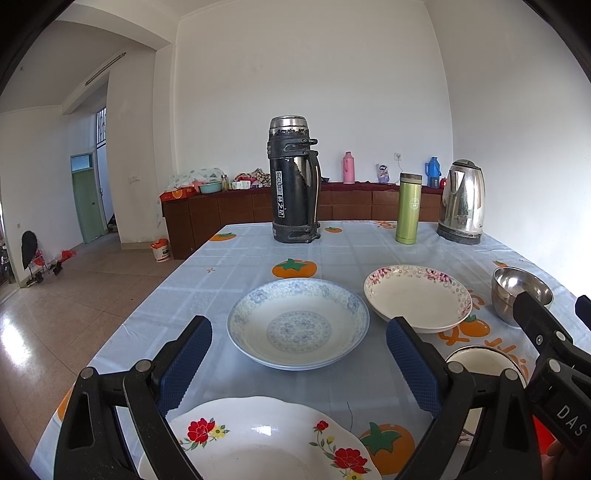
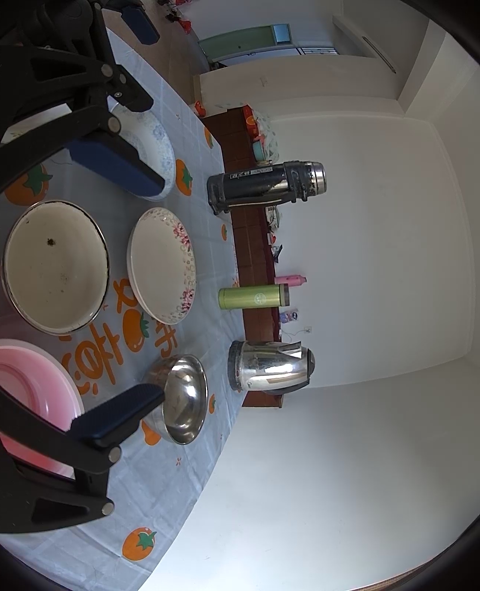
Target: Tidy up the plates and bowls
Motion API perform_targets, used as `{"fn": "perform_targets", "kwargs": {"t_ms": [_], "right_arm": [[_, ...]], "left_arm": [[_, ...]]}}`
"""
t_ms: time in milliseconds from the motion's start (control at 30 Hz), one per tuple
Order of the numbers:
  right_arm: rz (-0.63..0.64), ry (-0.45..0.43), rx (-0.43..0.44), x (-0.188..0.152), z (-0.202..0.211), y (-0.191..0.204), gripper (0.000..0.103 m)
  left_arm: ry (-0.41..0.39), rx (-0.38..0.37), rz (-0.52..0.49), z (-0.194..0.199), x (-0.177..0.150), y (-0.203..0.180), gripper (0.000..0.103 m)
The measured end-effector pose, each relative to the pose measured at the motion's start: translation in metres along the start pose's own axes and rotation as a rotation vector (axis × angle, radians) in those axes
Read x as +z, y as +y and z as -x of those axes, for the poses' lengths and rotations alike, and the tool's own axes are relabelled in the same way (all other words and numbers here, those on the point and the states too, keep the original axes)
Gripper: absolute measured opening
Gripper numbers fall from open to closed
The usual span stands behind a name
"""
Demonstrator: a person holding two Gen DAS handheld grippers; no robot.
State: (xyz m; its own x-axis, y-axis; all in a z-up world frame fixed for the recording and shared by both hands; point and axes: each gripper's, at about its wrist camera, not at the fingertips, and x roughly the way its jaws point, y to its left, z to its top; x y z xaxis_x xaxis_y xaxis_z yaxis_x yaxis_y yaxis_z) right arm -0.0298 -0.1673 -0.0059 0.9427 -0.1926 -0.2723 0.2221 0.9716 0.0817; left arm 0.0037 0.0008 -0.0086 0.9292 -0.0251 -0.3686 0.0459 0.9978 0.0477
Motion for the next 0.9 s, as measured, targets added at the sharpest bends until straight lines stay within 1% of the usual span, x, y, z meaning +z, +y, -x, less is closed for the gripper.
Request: {"fn": "perform_targets", "kwargs": {"t_ms": [767, 900], "right_arm": [[0.001, 0.000, 0.003, -0.0011, -0.0004, 0.0013, 0.103], [0.003, 0.005, 0.023, -0.0035, -0.0015, 0.0042, 0.103]], "left_arm": [[0.002, -0.003, 0.000, -0.0004, 0.0008, 0.0008, 0.097], [0.000, -0.006, 0.003, -0.0002, -0.0004, 0.0022, 0.097]]}}
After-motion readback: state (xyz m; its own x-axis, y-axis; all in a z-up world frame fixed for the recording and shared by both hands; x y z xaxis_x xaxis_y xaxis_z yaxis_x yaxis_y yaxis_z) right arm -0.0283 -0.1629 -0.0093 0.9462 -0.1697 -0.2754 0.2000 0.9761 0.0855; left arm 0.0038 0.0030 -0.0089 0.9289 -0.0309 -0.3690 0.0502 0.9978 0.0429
